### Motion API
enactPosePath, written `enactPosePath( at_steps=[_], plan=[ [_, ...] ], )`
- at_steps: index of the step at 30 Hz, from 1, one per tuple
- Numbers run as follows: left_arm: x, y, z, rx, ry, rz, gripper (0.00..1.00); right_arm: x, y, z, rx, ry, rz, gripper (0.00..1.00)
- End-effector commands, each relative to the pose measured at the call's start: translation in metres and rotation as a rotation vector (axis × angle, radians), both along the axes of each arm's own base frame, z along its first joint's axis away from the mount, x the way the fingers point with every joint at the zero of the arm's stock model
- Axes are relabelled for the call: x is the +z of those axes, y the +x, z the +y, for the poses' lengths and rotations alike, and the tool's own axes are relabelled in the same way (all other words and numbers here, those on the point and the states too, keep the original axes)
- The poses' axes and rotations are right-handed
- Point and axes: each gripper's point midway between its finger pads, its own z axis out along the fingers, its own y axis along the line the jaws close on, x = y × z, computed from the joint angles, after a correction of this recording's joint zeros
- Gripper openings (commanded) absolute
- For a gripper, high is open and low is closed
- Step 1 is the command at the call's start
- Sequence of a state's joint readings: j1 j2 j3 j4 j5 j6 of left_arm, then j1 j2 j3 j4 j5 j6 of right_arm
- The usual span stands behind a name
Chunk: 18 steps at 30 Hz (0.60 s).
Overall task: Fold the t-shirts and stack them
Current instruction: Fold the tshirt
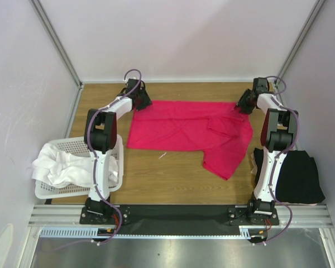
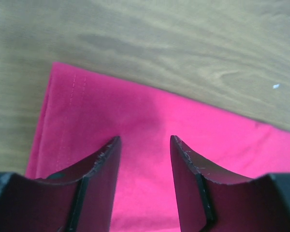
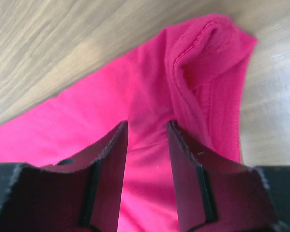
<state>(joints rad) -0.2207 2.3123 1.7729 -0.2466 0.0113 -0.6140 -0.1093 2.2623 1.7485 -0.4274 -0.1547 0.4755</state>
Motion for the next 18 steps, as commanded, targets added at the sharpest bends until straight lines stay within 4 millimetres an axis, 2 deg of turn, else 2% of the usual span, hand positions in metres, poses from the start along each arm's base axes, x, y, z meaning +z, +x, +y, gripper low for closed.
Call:
enactPosePath(
  at_steps=[1,2,3,5,6,7,8,9,11,12,15,18],
  plan=[
    [0.010,0.018,-0.007,0.027,-0.083,-0.031,0.51,-0.014,0.009,-0.002,-0.010,-0.005,0.016,0.44],
    [-0.002,0.018,-0.005,0.032,-0.081,-0.006,0.51,-0.019,0.016,-0.003,-0.013,-0.004,0.011,0.44],
    [0.003,0.023,-0.006,0.035,-0.088,-0.017,0.51,-0.020,0.020,-0.003,-0.010,-0.003,0.007,0.44],
    [-0.003,0.028,-0.002,0.044,-0.089,-0.007,0.51,-0.025,0.032,-0.003,-0.005,0.006,-0.002,0.44],
    [-0.014,0.028,-0.001,0.044,-0.085,0.018,0.50,-0.029,0.036,-0.001,0.000,0.011,-0.001,0.44],
    [-0.008,0.036,-0.001,0.047,-0.089,0.001,0.50,-0.030,0.041,-0.001,0.003,0.012,-0.007,0.44],
    [-0.009,0.039,0.001,0.050,-0.089,0.002,0.50,-0.042,0.042,-0.002,0.004,0.014,0.013,0.45],
    [-0.012,0.043,0.000,0.050,-0.094,0.005,0.50,-0.033,0.054,-0.003,0.005,0.012,-0.020,0.45],
    [-0.013,0.048,0.001,0.054,-0.099,-0.001,0.50,-0.033,0.062,-0.002,0.004,0.032,-0.025,0.45],
    [-0.014,0.051,0.003,0.062,-0.099,-0.001,0.50,-0.028,0.074,-0.002,0.006,0.034,-0.052,0.45],
    [-0.011,0.060,0.009,0.074,-0.105,-0.019,0.50,-0.025,0.082,-0.002,0.008,0.038,-0.069,0.47],
    [0.005,0.070,0.011,0.050,-0.123,-0.073,0.50,-0.008,0.091,0.004,0.044,0.060,-0.128,0.50]
  ],
)
